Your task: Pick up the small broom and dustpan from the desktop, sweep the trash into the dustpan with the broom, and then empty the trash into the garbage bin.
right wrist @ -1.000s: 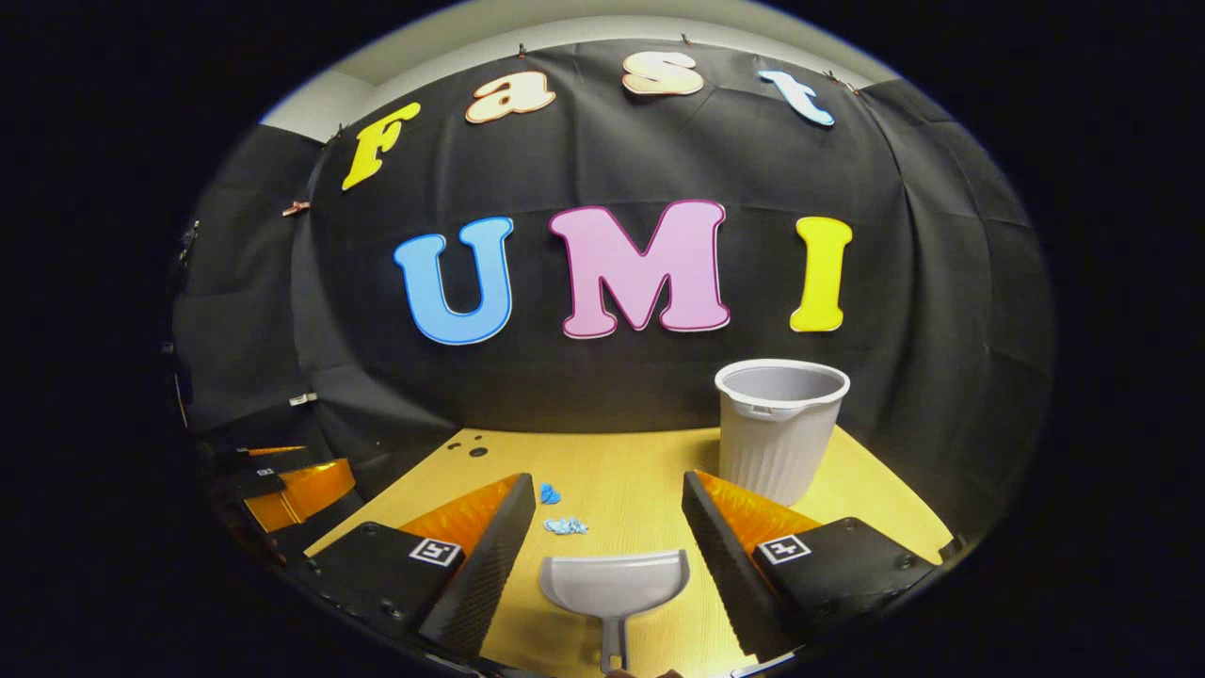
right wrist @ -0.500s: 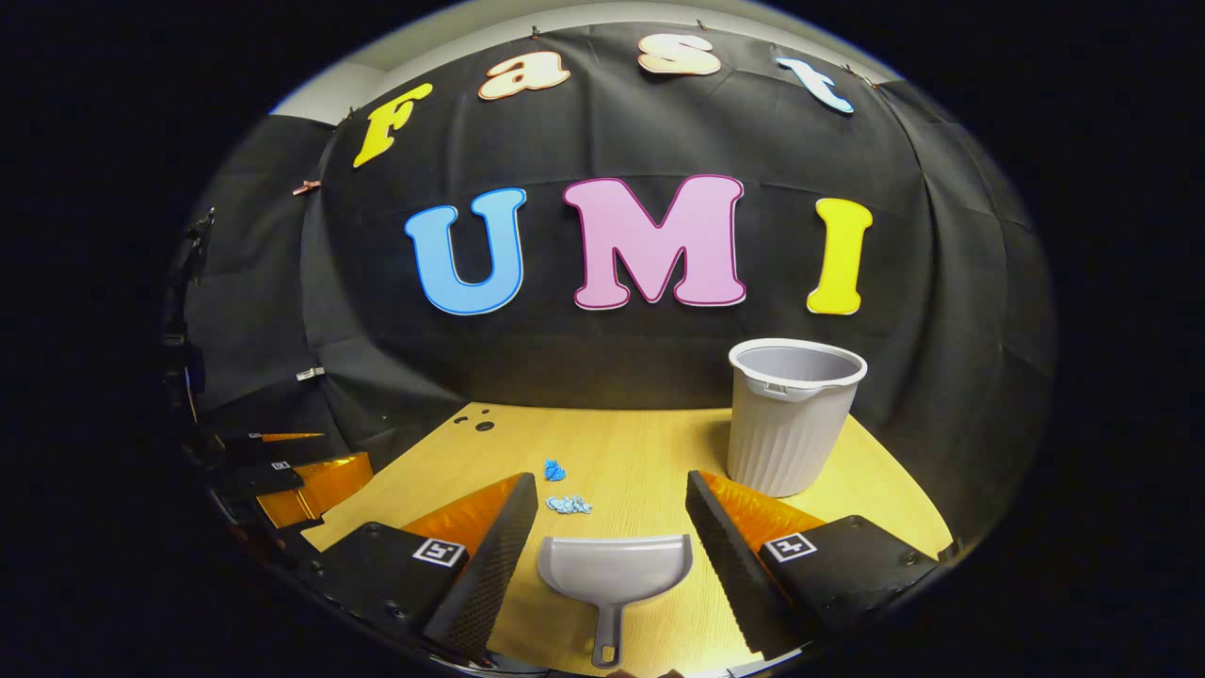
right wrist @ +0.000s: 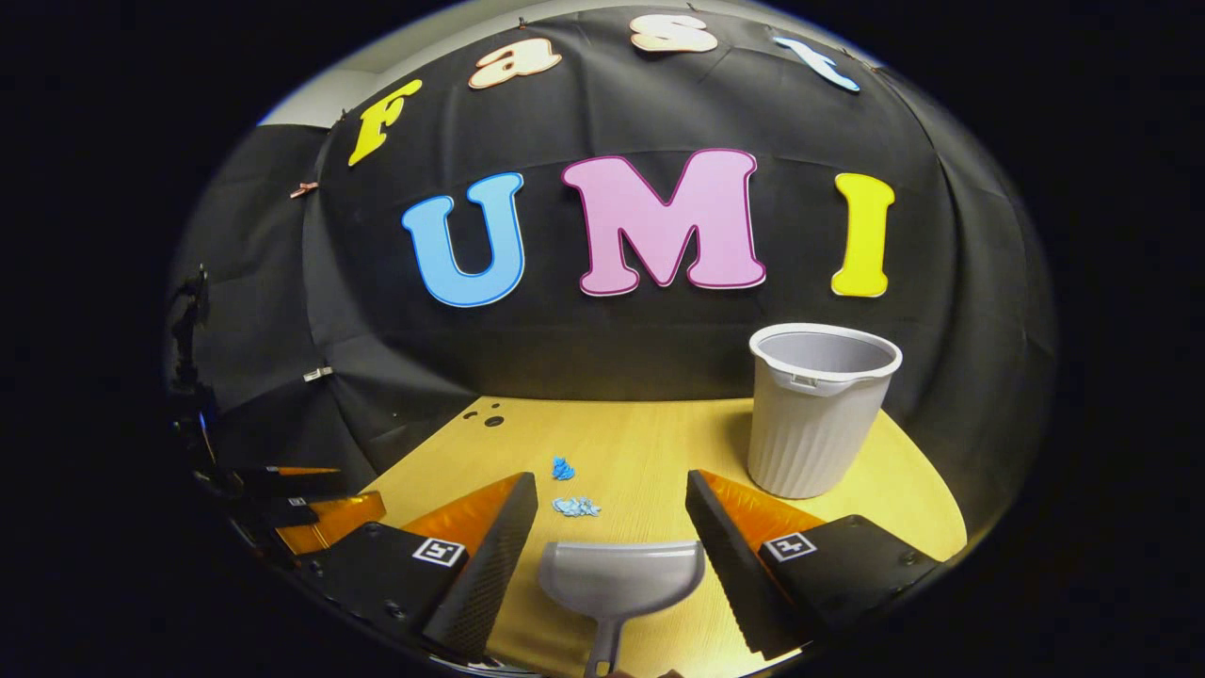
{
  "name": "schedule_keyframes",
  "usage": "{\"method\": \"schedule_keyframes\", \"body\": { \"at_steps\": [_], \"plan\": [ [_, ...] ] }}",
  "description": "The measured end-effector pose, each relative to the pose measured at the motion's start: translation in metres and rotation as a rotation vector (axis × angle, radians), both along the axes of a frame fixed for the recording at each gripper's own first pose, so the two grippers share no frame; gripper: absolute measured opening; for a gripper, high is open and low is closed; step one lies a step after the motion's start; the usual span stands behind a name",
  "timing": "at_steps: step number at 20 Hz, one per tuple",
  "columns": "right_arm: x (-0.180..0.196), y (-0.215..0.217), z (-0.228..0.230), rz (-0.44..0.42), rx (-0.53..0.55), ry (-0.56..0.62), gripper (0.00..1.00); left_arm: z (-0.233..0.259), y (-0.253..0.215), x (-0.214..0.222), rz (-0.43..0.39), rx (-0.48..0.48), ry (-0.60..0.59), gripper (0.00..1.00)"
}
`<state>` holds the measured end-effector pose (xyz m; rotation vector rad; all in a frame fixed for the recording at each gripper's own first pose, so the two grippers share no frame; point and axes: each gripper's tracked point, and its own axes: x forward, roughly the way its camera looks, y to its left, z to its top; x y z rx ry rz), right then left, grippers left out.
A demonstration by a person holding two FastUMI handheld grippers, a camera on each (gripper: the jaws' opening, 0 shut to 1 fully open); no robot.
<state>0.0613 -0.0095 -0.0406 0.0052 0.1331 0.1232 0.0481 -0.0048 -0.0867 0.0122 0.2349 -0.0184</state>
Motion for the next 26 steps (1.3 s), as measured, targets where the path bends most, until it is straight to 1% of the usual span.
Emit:
{"method": "schedule_keyframes", "body": {
  "at_steps": [3,6,9,10,13,17,23,26],
  "plan": [
    [0.008,-0.001,-0.012,0.024,0.071,0.050,0.99,-0.026,0.001,0.011,-0.005,-0.024,0.083,0.96],
    [0.011,-0.008,-0.024,0.019,0.048,0.079,0.99,-0.061,0.008,0.012,0.014,-0.046,0.187,0.96],
    [0.016,-0.013,-0.030,0.006,0.055,0.094,0.99,-0.092,0.017,0.016,0.017,-0.050,0.293,0.96],
    [0.017,-0.014,-0.034,0.008,0.044,0.093,0.99,-0.102,0.018,0.017,0.010,-0.042,0.323,0.96],
    [0.022,-0.017,-0.056,0.006,0.018,0.149,0.99,-0.129,0.024,0.026,-0.015,0.008,0.428,0.96],
    [0.021,-0.013,-0.083,0.000,0.043,0.221,0.99,-0.161,0.027,0.040,-0.067,0.073,0.561,0.96],
    [0.014,-0.019,-0.114,-0.031,0.087,0.316,0.99,-0.207,0.034,0.046,-0.078,0.117,0.786,0.95],
    [0.005,-0.022,-0.127,-0.045,0.102,0.356,0.99,-0.214,0.032,0.054,-0.091,0.143,0.814,0.95]
  ]
}}
